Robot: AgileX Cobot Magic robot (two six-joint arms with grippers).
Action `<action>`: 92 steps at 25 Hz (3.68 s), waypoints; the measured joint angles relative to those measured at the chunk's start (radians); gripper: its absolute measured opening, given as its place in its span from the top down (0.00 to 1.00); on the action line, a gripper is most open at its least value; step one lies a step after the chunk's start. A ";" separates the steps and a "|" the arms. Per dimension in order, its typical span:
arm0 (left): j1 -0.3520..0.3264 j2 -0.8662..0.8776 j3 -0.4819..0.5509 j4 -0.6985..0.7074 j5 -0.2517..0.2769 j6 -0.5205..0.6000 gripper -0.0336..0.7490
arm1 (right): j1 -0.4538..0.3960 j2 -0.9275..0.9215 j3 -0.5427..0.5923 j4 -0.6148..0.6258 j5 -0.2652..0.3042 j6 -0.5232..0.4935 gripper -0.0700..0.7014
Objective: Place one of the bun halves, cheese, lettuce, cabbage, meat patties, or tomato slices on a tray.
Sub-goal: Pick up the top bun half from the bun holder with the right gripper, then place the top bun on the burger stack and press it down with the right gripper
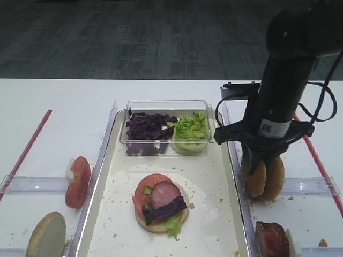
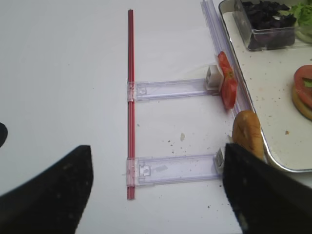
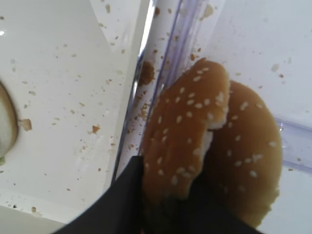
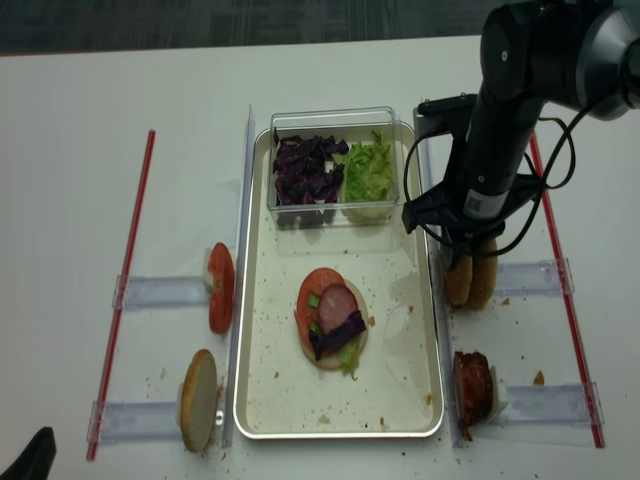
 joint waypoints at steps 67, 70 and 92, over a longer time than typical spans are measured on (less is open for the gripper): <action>0.000 0.000 0.000 0.000 0.000 0.000 0.31 | 0.000 -0.131 -0.097 0.036 0.130 -0.013 0.70; 0.000 0.000 0.000 0.000 0.000 0.000 0.31 | 0.000 -0.131 -0.099 0.036 0.131 -0.013 0.70; 0.000 0.000 0.000 0.000 0.000 0.000 0.31 | 0.000 -0.186 -0.099 0.279 0.136 -0.243 0.70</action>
